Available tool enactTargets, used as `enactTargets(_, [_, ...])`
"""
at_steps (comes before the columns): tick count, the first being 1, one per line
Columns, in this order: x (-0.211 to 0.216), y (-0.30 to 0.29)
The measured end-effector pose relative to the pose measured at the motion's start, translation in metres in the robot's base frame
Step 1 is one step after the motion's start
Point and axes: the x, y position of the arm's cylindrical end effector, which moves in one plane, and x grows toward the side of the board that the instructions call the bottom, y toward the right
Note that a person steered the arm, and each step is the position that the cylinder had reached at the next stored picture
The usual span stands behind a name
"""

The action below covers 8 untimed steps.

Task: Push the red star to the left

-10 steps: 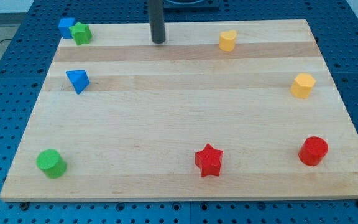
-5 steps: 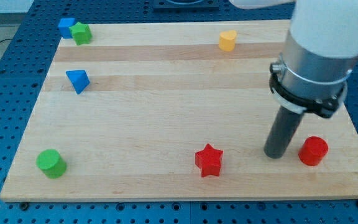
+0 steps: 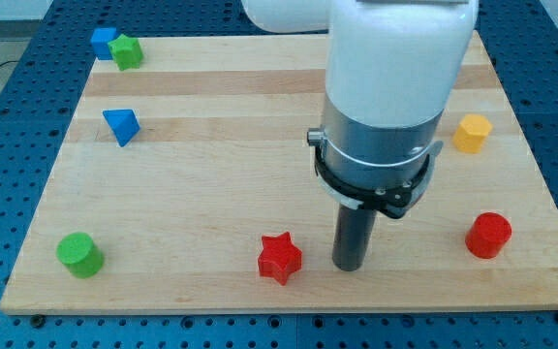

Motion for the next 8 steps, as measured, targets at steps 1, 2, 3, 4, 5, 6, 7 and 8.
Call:
enactTargets(1, [0.0,-0.071])
enactTargets(2, [0.0,-0.147])
enactTargets(3, [0.0,-0.173])
enactTargets(4, [0.003,-0.117])
enactTargets(5, [0.037,-0.104])
enactTargets(6, [0.04,-0.11])
enactTargets(7, [0.04,-0.171])
enactTargets(8, [0.04,-0.218])
